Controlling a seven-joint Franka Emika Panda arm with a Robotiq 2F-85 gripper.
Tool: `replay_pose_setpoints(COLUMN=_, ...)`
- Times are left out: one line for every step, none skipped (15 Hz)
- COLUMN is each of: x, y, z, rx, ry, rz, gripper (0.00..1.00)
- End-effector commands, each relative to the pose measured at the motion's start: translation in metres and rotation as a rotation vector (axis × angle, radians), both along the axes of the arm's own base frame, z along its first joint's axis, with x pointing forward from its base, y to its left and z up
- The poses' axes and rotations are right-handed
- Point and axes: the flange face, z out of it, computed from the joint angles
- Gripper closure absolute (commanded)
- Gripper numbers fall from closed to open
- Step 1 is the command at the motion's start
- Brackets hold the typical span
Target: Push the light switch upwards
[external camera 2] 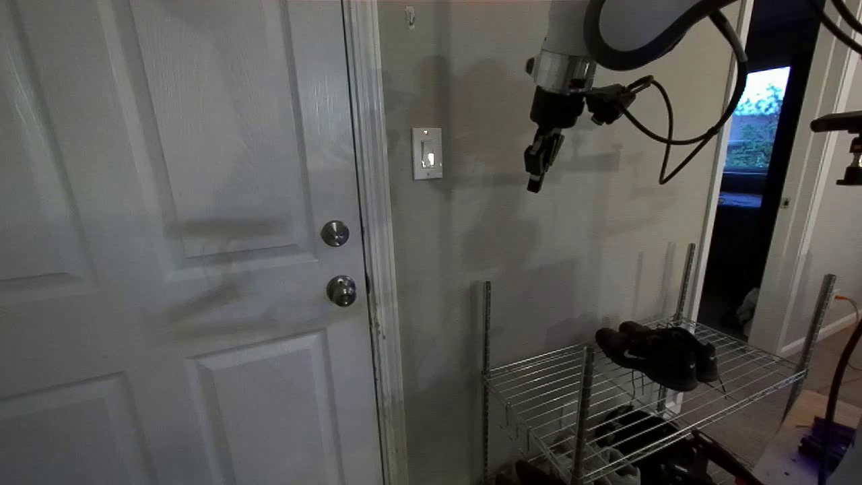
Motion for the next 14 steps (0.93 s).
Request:
replay_pose_setpoints(x=0.024, y=0.003, z=0.006, rx=-0.051, ry=-0.079, rz=0.007, gripper=0.95)
replay_pose_setpoints(x=0.029, y=0.004, z=0.011, rx=-0.058, ry=-0.099, rz=0.016, gripper=0.94)
replay_pose_setpoints(x=0.034, y=0.005, z=0.015, rx=-0.066, ry=-0.12, rz=0.026, gripper=0.95)
replay_pose_setpoints(x=0.039, y=0.006, z=0.021, rx=-0.069, ry=-0.146, rz=0.031, gripper=0.95)
replay_pose_setpoints(x=0.043, y=0.006, z=0.026, rx=-0.071, ry=-0.166, rz=0.035, gripper=0.95)
replay_pose_setpoints(x=0.032, y=0.004, z=0.019, rx=-0.056, ry=-0.121, rz=0.044, gripper=0.94)
replay_pose_setpoints(x=0.036, y=0.005, z=0.024, rx=-0.057, ry=-0.135, rz=0.047, gripper=0.94)
replay_pose_setpoints(x=0.038, y=0.005, z=0.026, rx=-0.057, ry=-0.14, rz=0.048, gripper=0.94)
replay_pose_setpoints(x=0.04, y=0.005, z=0.026, rx=-0.057, ry=-0.141, rz=0.048, gripper=0.94)
replay_pose_setpoints(x=0.04, y=0.005, z=0.026, rx=-0.057, ry=-0.141, rz=0.048, gripper=0.94)
replay_pose_setpoints(x=0.04, y=0.005, z=0.026, rx=-0.057, ry=-0.141, rz=0.048, gripper=0.94)
replay_pose_setpoints(x=0.04, y=0.005, z=0.026, rx=-0.057, ry=-0.141, rz=0.048, gripper=0.94)
replay_pose_setpoints(x=0.04, y=0.005, z=0.026, rx=-0.057, ry=-0.141, rz=0.048, gripper=0.94)
replay_pose_setpoints(x=0.04, y=0.005, z=0.026, rx=-0.057, ry=-0.141, rz=0.048, gripper=0.94)
